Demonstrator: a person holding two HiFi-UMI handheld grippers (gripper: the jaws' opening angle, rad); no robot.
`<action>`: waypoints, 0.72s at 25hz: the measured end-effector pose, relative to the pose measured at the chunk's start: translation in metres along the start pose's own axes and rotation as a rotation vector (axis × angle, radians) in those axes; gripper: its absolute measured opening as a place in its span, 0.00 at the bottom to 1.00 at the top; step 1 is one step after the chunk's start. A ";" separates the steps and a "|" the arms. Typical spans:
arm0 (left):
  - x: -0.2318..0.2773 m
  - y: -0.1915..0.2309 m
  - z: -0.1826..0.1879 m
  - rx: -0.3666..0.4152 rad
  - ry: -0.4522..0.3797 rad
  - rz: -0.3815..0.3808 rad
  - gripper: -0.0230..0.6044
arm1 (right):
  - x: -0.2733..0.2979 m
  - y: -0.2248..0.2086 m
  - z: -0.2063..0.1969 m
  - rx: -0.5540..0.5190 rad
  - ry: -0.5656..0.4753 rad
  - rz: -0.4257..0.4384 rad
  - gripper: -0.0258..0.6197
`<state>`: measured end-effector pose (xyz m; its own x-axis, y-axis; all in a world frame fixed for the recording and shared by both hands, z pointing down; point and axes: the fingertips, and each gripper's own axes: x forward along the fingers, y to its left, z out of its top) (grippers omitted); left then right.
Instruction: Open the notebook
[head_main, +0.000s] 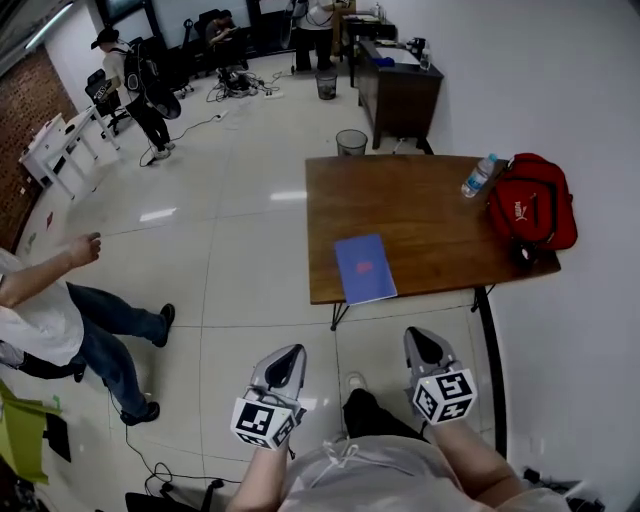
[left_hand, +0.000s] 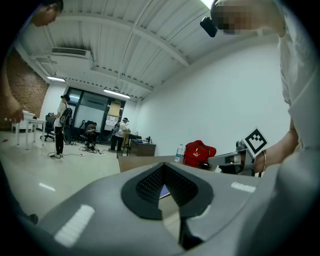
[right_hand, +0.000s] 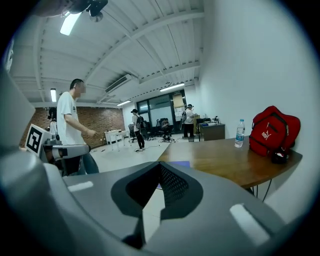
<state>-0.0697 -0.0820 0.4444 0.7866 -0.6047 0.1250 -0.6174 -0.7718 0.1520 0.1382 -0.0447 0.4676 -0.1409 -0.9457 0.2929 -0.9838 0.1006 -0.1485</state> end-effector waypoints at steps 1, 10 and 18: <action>0.013 0.004 -0.002 -0.005 0.008 0.002 0.04 | 0.013 -0.011 -0.001 -0.001 0.015 -0.002 0.05; 0.130 0.048 -0.037 -0.057 0.128 0.024 0.04 | 0.132 -0.098 -0.045 0.037 0.211 -0.015 0.15; 0.179 0.069 -0.084 -0.117 0.225 0.017 0.04 | 0.180 -0.124 -0.116 0.074 0.389 -0.051 0.15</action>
<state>0.0283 -0.2269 0.5592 0.7636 -0.5479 0.3417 -0.6369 -0.7263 0.2586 0.2219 -0.1917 0.6487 -0.1371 -0.7600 0.6353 -0.9820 0.0201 -0.1880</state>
